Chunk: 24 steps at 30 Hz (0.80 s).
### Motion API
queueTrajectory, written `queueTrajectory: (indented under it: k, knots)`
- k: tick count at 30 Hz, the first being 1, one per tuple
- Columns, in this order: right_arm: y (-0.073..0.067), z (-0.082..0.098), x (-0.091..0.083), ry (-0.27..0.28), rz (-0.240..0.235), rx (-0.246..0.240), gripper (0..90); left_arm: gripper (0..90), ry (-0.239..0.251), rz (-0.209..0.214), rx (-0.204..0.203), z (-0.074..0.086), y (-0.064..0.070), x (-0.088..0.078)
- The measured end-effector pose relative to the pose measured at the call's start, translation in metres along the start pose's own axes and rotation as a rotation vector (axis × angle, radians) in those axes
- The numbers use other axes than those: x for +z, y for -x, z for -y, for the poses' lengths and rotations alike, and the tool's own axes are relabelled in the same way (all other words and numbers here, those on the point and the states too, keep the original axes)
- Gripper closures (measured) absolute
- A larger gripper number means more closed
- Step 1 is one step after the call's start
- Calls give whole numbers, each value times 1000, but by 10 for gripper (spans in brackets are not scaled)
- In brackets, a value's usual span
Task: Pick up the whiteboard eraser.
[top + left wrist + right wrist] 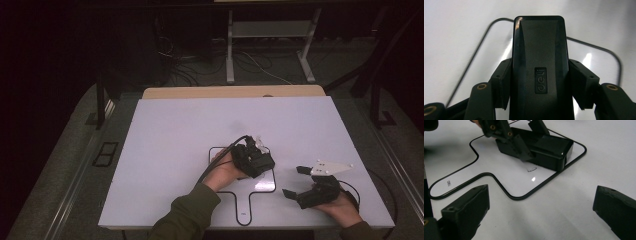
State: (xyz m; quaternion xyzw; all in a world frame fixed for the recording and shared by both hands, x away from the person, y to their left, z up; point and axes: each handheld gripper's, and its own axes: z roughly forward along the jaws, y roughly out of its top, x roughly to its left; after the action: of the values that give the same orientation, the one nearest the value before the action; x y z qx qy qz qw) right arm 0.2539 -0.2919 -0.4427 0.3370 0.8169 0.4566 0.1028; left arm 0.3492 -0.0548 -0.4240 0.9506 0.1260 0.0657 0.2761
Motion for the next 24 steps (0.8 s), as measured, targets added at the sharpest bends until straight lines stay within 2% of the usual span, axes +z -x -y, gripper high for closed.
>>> queueTrajectory:
  k: [4, 6, 8, 12, 15, 16, 19, 23, 24]
  knots:
    - [-2, 0, -1, -4, -3, 12, 0, 392, 9, 28, 8, -3, 13, 2]
    - [-1, 0, -1, 3, 3, 1, 0, 392, 7, 30, 17, -5, 18, 2]
    - [-1, 0, -1, 3, 3, 1, 0, 392, -3, 29, 29, -5, 16, 2]
    - [-2, 0, -1, -4, -3, 15, 0, 391, 6, -8, 15, -7, 8, 5]
    - [0, 0, -1, 4, 2, 3, 0, 391, 5, -23, 1, -9, 2, 7]
    - [0, 0, -2, 4, 2, 3, 0, 391, -2, -24, 9, -9, 0, 7]
    - [0, 0, -2, 5, 1, 0, 0, 391, 3, -31, 3, -9, 4, 7]
    - [-1, 0, -2, 0, -2, 10, 0, 391, -7, -3, 22, -7, 15, 4]
    - [0, 0, -2, 9, 3, -5, 0, 391, -12, 5, 27, -5, 17, 3]
